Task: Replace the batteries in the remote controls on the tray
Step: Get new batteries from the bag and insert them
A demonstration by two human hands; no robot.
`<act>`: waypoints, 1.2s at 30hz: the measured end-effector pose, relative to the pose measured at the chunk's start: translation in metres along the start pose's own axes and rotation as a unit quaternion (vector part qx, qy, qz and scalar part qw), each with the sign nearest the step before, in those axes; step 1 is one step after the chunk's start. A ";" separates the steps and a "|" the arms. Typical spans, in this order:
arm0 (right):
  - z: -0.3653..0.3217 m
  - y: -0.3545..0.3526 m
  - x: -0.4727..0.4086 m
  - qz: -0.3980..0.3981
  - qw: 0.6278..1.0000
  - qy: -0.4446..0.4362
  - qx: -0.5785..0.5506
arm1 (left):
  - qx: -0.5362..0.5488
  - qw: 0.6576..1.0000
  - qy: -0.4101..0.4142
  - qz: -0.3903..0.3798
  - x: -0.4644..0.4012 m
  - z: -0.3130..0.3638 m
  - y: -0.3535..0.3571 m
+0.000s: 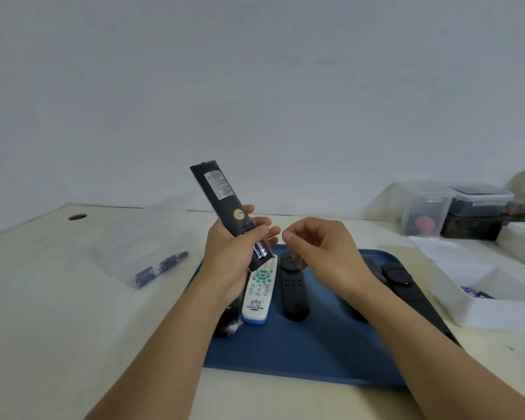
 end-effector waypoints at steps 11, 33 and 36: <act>-0.047 0.084 -0.006 -0.159 0.964 -0.144 0.158 | -0.112 0.973 0.115 0.168 0.010 0.083 -0.137; -0.034 -0.029 -0.046 -0.260 0.866 0.079 0.421 | -0.020 0.996 -0.064 -0.054 0.020 0.031 -0.044; -0.030 -0.055 -0.039 -0.238 0.842 0.093 0.476 | 0.005 0.992 -0.096 -0.084 0.019 0.012 -0.001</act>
Point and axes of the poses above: each hand's wrist, its own x-axis away from the middle knuckle, its own y-axis out of the palm, z = x × y, the point moved 1 cm from there along -x, towards the middle knuckle, and after that the axes turned 1 degree about y, right-handed, at the moved point
